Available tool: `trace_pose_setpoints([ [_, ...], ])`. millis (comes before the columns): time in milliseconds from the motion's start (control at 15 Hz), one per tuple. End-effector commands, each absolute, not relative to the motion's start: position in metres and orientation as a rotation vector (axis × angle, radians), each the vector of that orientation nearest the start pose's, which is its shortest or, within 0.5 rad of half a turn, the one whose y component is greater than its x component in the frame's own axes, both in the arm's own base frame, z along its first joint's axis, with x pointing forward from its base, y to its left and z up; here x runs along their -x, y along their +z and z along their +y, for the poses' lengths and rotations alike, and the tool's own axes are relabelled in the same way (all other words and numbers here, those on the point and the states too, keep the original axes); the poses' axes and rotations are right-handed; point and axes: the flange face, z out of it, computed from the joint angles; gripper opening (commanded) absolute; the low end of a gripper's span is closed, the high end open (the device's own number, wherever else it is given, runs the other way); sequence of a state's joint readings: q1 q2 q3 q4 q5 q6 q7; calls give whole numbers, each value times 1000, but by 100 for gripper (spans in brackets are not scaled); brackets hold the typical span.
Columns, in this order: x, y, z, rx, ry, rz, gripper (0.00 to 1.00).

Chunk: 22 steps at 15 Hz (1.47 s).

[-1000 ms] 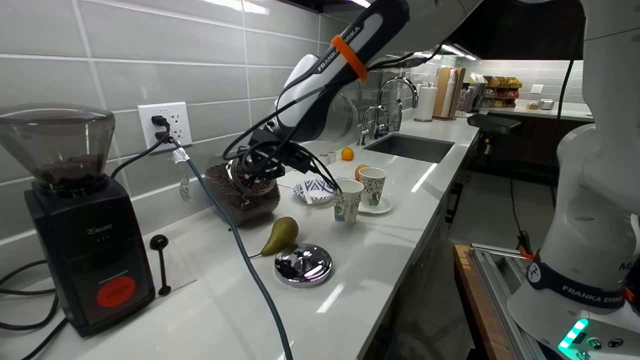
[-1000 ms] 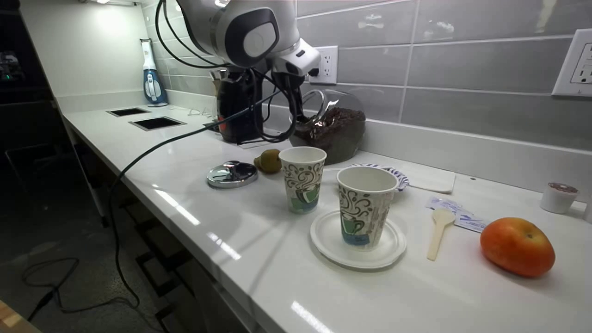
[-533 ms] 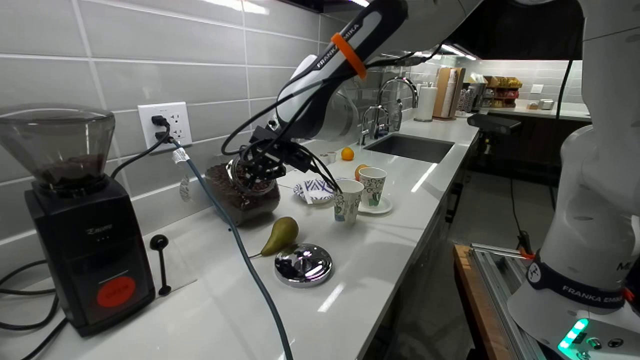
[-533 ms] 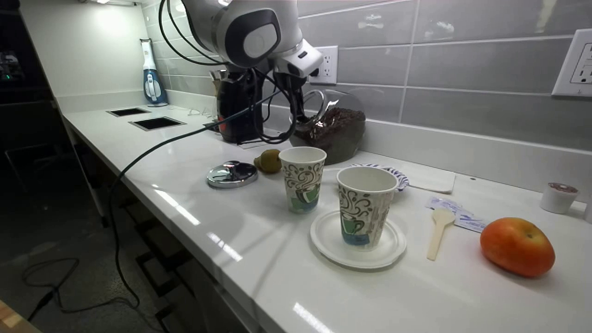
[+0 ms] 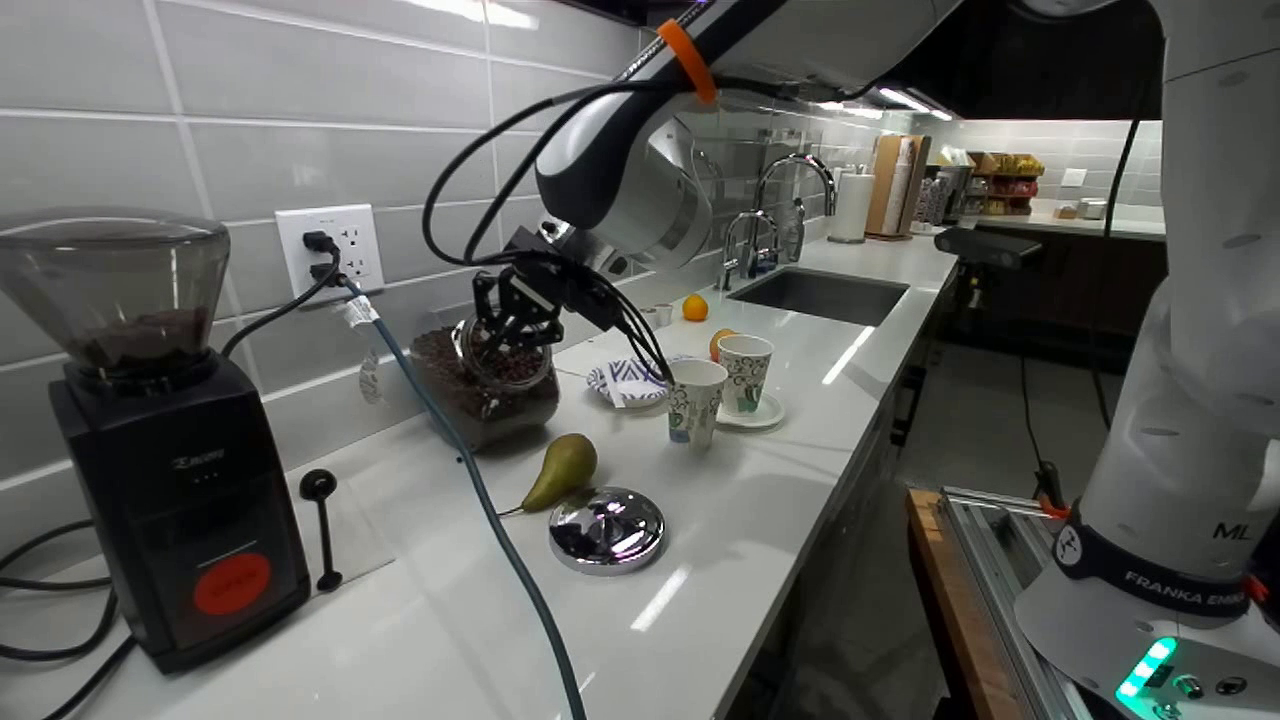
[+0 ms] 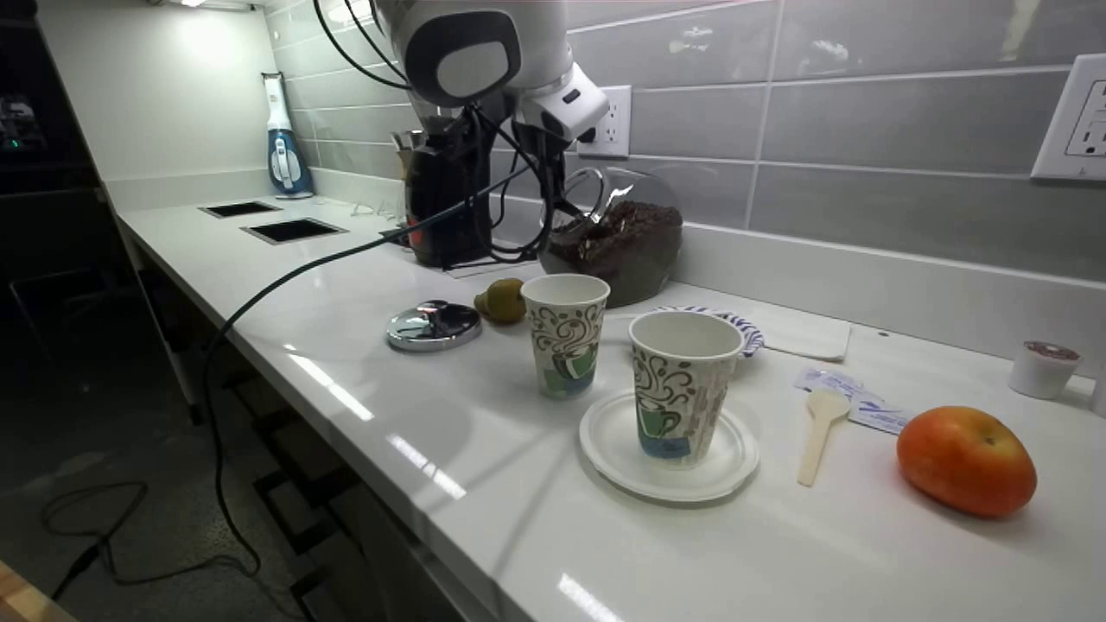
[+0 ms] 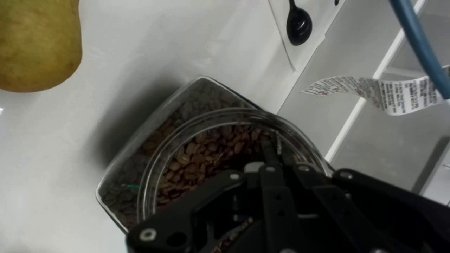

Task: Lift and drop the spoon in the container

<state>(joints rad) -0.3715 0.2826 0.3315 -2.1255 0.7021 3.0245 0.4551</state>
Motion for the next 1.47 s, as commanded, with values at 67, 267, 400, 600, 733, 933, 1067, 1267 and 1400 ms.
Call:
trace_pose_setpoints([
  [67, -606, 342, -89, 2076, -606, 1433, 1],
  [267, -599, 337, -98, 2037, -569, 1439, 1],
  [400, -592, 336, -104, 1994, -544, 1452, 1],
  [600, -582, 336, -114, 1924, -502, 1441, 1],
  [733, -574, 333, -121, 1884, -470, 1413, 1],
  [933, -564, 328, -130, 1840, -450, 1376, 1],
  [1067, -555, 322, -137, 1821, -436, 1379, 1],
  [1267, -544, 317, -141, 1810, -422, 1363, 1],
  [1400, -538, 317, -140, 1805, -426, 1335, 1],
])
